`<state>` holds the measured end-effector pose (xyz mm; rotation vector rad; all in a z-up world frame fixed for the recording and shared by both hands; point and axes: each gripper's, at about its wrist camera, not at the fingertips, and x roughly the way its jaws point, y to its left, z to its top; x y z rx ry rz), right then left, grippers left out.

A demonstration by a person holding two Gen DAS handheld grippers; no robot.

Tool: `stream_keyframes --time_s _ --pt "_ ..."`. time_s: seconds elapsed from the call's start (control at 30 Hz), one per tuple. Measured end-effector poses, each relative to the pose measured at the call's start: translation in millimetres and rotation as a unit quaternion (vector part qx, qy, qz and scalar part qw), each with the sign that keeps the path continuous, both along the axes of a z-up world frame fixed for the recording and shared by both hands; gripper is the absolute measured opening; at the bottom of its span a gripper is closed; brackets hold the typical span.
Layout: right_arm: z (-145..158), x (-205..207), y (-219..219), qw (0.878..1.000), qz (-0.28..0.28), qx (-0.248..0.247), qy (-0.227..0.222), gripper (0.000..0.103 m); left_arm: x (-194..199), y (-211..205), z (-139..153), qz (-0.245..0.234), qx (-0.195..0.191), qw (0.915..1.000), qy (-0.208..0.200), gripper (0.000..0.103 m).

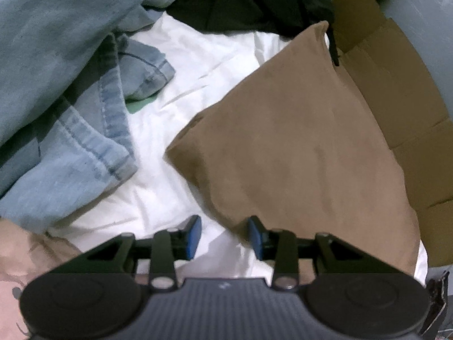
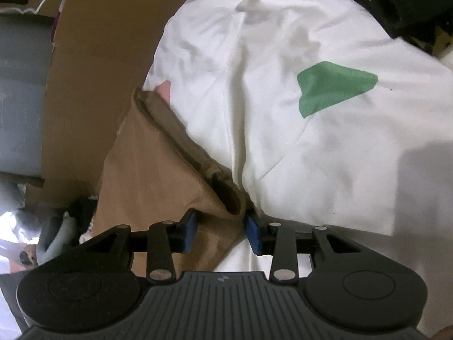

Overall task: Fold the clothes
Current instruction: 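Close the right gripper on the folded shirt corner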

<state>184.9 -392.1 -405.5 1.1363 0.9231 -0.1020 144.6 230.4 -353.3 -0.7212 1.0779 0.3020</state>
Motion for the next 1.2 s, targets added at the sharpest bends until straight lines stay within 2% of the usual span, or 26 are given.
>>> stream_keyframes --time_s 0.13,0.2,0.23,0.37,0.53,0.63,0.67,0.7,0.73,0.77,0.83,0.97,1.13,1.2 --pt "0 0 -1 1.0 0.003 -0.001 -0.014 0.043 1 -2 3 -0.008 0.004 0.9999 -0.006 0.039" --pt "3 2 -1 1.0 0.015 -0.013 -0.021 0.024 0 -2 2 -0.007 0.003 1.0 -0.005 0.039" --pt "5 2 -2 0.999 0.021 -0.016 -0.024 0.006 0 -1 2 -0.005 0.001 1.0 -0.004 0.038" --pt "18 1 -4 0.997 0.041 -0.032 -0.052 0.005 -2 2 0 0.005 -0.004 1.0 -0.005 0.038" --pt "19 0 -13 0.998 0.026 -0.014 -0.053 0.005 -3 0 2 -0.001 -0.001 1.0 -0.01 0.038" --pt "9 1 -11 0.999 0.021 0.012 -0.036 0.011 -4 2 3 0.001 -0.002 1.0 -0.009 0.038" --pt "7 -1 -10 0.999 0.02 0.017 -0.034 0.023 -4 2 3 0.002 -0.003 1.0 -0.009 0.038" --pt "6 -2 -9 0.999 0.021 0.018 -0.033 0.032 -4 2 3 0.002 -0.002 1.0 -0.009 0.038" --pt "5 -3 -8 0.999 0.021 0.016 -0.033 0.049 -4 3 3 0.001 -0.002 1.0 -0.009 0.038" --pt "5 -4 -6 0.999 0.021 0.014 -0.033 0.052 -3 2 4 -0.001 0.003 1.0 -0.009 0.038" --pt "3 -4 -5 0.999 0.02 0.02 -0.034 0.053 -2 0 7 -0.009 0.013 0.9998 -0.011 0.038" --pt "-1 3 -3 0.999 0.009 0.044 -0.029 0.06 0 -2 6 -0.012 0.011 0.9998 -0.01 0.038" --pt "-1 11 6 0.999 0.018 0.023 -0.032 0.059 0 2 6 -0.001 -0.002 0.9999 -0.011 0.038" --pt "1 13 8 0.999 0.024 0.009 -0.025 0.036 -2 4 5 0.003 -0.008 0.9999 -0.012 0.038"
